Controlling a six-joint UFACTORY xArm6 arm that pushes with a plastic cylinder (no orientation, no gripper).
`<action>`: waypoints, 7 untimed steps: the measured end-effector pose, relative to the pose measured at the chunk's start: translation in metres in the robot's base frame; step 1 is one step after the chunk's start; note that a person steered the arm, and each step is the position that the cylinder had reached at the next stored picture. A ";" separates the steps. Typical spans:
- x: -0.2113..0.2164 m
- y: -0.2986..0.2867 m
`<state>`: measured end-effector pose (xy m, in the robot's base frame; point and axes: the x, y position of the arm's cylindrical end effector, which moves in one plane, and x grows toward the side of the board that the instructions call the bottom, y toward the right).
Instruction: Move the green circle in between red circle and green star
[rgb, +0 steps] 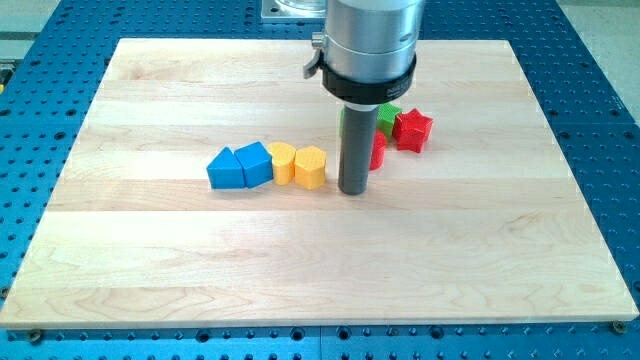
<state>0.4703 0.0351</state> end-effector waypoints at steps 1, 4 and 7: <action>-0.020 -0.011; -0.101 -0.028; -0.120 0.002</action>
<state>0.3506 0.0369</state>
